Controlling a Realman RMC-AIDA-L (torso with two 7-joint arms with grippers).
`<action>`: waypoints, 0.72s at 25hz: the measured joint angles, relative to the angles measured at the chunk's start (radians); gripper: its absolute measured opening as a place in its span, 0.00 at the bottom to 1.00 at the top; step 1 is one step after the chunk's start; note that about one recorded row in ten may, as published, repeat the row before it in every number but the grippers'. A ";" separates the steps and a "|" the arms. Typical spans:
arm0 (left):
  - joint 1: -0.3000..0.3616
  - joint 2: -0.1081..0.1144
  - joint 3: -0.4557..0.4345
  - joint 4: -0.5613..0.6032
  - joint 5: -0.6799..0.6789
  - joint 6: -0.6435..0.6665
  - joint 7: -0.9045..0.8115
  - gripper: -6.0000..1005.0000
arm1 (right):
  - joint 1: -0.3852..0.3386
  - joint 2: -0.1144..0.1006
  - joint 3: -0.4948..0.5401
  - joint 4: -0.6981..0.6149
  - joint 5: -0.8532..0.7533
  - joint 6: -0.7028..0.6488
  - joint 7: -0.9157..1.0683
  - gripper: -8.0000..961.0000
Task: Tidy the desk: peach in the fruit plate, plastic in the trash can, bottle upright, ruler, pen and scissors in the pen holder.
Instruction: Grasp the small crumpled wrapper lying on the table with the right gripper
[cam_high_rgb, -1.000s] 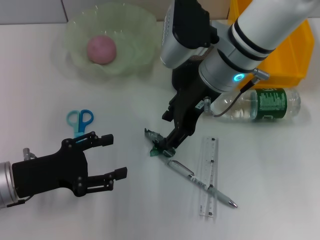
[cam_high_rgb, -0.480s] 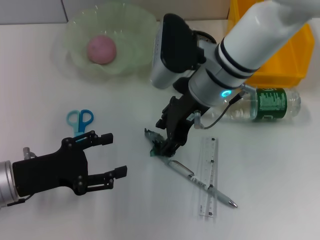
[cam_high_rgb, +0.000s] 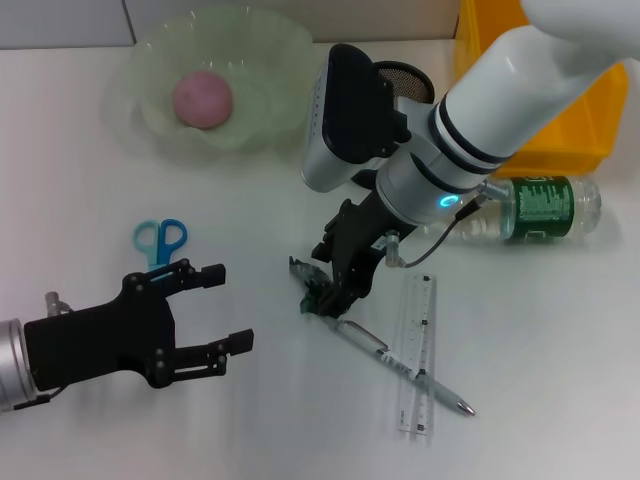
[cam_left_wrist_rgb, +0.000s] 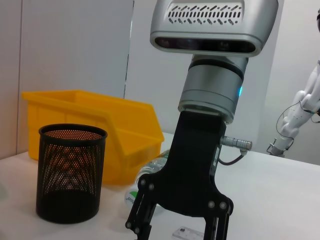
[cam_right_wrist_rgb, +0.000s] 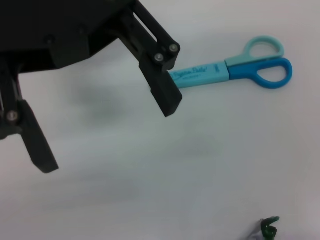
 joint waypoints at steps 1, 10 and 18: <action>0.000 0.000 0.000 0.000 0.000 0.000 0.000 0.84 | 0.000 0.000 0.000 0.002 0.000 0.001 0.000 0.77; 0.000 -0.002 0.000 -0.001 -0.001 0.000 0.006 0.84 | -0.008 0.000 -0.003 0.006 0.002 0.011 0.000 0.77; 0.000 -0.002 0.000 -0.001 -0.001 -0.001 0.008 0.84 | -0.008 0.000 -0.003 0.003 0.003 0.011 0.000 0.77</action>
